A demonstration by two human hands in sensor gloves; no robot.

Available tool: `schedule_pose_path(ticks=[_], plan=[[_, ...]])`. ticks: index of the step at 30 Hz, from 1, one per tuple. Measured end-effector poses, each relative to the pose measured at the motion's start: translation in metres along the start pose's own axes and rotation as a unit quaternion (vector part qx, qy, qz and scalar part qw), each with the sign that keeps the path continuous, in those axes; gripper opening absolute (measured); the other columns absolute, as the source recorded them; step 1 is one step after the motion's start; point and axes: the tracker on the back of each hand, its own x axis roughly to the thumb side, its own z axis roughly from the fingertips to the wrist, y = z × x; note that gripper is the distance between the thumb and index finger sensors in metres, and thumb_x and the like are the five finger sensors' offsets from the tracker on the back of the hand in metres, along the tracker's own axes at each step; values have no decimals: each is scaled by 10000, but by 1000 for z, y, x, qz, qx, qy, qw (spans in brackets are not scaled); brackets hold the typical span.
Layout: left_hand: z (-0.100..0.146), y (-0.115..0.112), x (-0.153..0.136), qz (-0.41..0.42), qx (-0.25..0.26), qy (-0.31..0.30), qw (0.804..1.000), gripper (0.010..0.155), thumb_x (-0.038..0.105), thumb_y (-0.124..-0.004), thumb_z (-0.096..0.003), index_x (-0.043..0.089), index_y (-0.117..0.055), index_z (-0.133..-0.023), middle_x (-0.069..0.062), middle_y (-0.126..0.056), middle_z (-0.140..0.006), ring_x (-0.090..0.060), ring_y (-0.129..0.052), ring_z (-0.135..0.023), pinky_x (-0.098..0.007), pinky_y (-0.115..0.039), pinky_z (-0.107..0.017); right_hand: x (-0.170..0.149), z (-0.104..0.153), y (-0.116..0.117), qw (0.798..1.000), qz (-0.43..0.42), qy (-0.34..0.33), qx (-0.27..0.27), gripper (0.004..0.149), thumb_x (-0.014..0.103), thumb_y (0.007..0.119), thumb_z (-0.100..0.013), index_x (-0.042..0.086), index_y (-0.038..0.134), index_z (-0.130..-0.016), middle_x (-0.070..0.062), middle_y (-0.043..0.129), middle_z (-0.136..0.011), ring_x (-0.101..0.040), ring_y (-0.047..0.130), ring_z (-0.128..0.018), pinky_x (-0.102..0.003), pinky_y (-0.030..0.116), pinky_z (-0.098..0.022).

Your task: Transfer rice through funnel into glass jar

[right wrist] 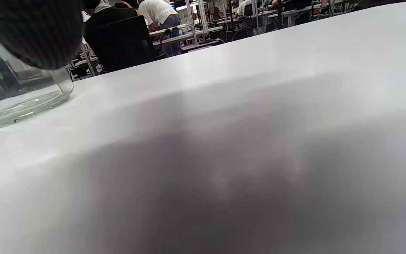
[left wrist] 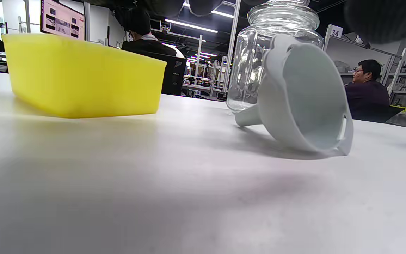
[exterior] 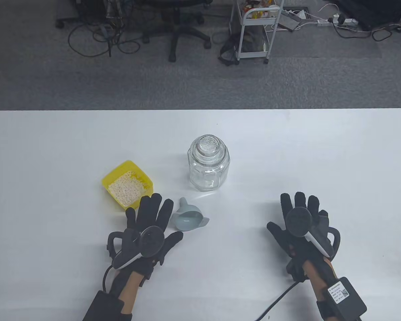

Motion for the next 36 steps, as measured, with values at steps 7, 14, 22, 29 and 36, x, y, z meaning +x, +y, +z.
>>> schedule_pose_path(ticks=[7, 14, 22, 29, 36], plan=[[1, 2, 0, 4, 10, -2, 1000, 878, 769, -690, -475, 425, -252, -1154, -60, -224, -1309, -402, -263, -1203, -728, -340, -777, 0, 1, -1, 1000, 1, 0, 1, 890, 707, 714, -361, 400, 215, -1030, -85, 180, -1179, -455, 127, -1058, -720, 262, -708], [1, 1, 0, 7, 18, -7, 1000, 860, 758, -690, -478, 427, -272, -1153, -55, -243, -1309, -395, -281, -1204, -725, -344, -779, -1, 1, -1, 1000, -4, 0, -2, 889, 705, 716, -361, 401, 215, -1029, -86, 179, -1179, -456, 126, -1058, -720, 260, -709], [2, 1, 1, 10, 30, -9, 999, 846, 752, -690, -476, 420, -307, -1154, -52, -282, -1307, -388, -312, -1203, -721, -360, -778, -1, 1, -1, 1000, -2, -3, -2, 889, 706, 715, -362, 399, 214, -1030, -85, 178, -1179, -454, 128, -1059, -721, 262, -707], [2, 10, 1, 41, 71, -10, 997, 809, 740, -697, -479, 431, -367, -1150, -29, -339, -1308, -366, -356, -1211, -725, -360, -780, -3, 2, -3, 1000, -8, 4, -5, 891, 706, 716, -361, 401, 212, -1029, -85, 178, -1178, -455, 128, -1059, -719, 261, -710], [-48, 62, 29, 46, 97, 5, 994, 824, 758, -727, -462, 468, -391, -1157, 28, -354, -1328, -329, -378, -1246, -738, -340, -810, -6, -2, -6, 1000, -5, 1, -7, 890, 701, 721, -361, 401, 216, -1029, -84, 176, -1179, -453, 126, -1060, -721, 254, -710]])
